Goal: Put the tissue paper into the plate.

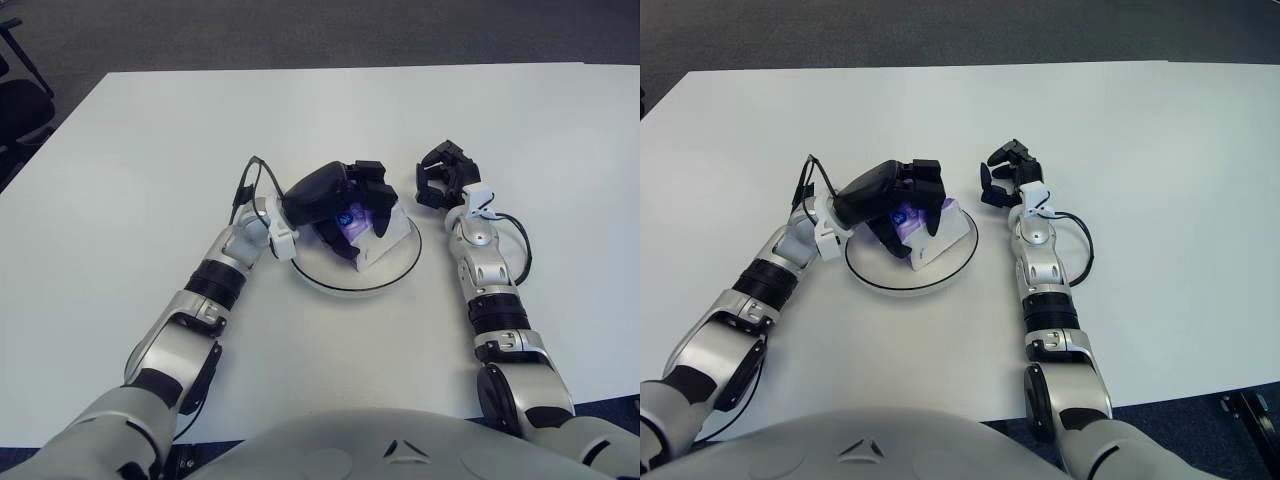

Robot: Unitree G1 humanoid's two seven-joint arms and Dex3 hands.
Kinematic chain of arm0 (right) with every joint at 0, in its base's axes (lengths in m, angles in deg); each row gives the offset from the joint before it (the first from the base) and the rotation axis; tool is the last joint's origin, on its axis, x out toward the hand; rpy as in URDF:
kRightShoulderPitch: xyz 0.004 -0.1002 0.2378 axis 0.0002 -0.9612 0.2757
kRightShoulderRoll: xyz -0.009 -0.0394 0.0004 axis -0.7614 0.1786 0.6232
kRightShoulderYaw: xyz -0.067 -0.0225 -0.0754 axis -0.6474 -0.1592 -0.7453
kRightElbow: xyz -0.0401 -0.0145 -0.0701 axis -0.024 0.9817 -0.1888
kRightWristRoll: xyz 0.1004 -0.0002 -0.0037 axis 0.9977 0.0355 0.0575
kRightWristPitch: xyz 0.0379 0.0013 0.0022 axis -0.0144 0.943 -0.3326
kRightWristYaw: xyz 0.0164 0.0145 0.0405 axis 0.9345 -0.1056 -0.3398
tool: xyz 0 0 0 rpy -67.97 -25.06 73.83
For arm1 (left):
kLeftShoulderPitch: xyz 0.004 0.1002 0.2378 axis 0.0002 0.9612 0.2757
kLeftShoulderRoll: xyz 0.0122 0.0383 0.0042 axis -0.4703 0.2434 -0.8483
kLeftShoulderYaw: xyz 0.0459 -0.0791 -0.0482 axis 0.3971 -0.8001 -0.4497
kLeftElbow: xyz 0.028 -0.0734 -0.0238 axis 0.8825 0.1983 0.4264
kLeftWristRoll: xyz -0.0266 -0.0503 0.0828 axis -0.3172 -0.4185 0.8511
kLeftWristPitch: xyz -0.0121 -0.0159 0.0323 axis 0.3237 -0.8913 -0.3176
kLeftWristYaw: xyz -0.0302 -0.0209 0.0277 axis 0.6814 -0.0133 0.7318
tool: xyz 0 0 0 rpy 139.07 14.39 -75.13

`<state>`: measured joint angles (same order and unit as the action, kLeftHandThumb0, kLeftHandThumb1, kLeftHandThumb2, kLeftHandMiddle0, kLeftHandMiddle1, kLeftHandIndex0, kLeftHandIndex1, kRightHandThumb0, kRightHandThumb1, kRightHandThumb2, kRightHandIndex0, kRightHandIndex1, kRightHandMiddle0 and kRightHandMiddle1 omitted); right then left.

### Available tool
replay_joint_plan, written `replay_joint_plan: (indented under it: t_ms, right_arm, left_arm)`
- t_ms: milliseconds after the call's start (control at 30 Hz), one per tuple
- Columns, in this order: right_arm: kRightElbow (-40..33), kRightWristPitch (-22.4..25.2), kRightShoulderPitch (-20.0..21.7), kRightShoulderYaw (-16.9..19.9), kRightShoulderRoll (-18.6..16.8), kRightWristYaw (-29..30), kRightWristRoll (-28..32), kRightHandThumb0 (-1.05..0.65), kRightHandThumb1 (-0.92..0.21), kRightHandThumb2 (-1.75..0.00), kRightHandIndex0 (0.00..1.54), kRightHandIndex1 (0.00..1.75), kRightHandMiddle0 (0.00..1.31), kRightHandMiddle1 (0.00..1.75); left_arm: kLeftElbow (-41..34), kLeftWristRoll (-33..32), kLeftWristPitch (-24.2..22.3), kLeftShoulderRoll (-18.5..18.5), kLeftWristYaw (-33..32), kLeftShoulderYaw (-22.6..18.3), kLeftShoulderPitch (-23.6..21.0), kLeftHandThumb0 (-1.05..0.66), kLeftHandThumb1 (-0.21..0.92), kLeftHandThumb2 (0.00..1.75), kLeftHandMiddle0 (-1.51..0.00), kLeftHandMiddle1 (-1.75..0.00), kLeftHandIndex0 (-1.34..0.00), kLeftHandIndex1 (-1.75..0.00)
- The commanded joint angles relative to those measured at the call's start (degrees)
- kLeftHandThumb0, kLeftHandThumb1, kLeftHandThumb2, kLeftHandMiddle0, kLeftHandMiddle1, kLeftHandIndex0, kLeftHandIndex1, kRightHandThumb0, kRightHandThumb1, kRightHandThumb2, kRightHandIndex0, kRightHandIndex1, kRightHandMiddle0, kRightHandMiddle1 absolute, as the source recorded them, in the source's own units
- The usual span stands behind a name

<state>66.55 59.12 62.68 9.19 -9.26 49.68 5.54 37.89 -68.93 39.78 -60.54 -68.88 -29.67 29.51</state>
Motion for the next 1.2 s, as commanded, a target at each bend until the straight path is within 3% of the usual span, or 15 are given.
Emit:
replay_joint_plan:
  t_ms: [0,333,467,667,933,1167]
  right_arm:
    - [3.3,0.3,-5.5,0.3,-0.5,-0.1,0.4,-0.44,-0.45,-1.15,1.15,1.75,0.51,1.75]
    - [4.3,-0.1,-5.2,0.4,-0.8,-0.1,0.7,-0.44,-0.45,-1.15,1.16,1.75,0.51,1.75]
    - [4.6,-0.3,-5.1,0.5,-0.9,0.0,0.7,-0.44,-0.45,-1.15,1.16,1.75,0.51,1.75]
    - [5.3,-0.6,-4.9,0.7,-1.0,0.1,0.8,-0.44,-0.44,-1.16,1.15,1.75,0.51,1.75]
    - [5.7,-1.1,-4.8,0.5,-0.8,0.7,0.3,-0.44,-0.44,-1.16,1.14,1.75,0.51,1.75]
    - [6.2,-1.3,-4.7,0.6,-0.8,0.4,0.6,-0.44,-0.44,-1.16,1.15,1.75,0.51,1.75]
  left_arm:
    - [2.7,4.1,0.5,-0.6,-2.2,-0.3,0.0,-0.36,0.33,1.35,-1.36,-1.75,-1.16,-1.75]
    - [4.4,11.6,4.5,-1.0,-9.6,-0.9,-1.4,-0.33,0.28,1.40,-1.35,-1.75,-1.16,-1.75]
    - [2.3,7.9,2.5,-2.0,-6.4,1.0,-0.4,-0.33,0.27,1.41,-1.34,-1.75,-1.15,-1.75]
    - [-2.2,-1.6,-4.2,-4.4,2.2,4.6,0.8,-0.34,0.32,1.36,-1.33,-1.75,-1.14,-1.75]
    - [-7.5,-6.2,-7.2,-5.9,6.4,5.1,0.4,-0.34,0.34,1.34,-1.32,-1.75,-1.13,-1.75]
    - [-7.0,-7.7,-5.6,-5.9,8.3,5.5,-0.7,-0.37,0.36,1.31,-1.34,-1.75,-1.12,-1.75]
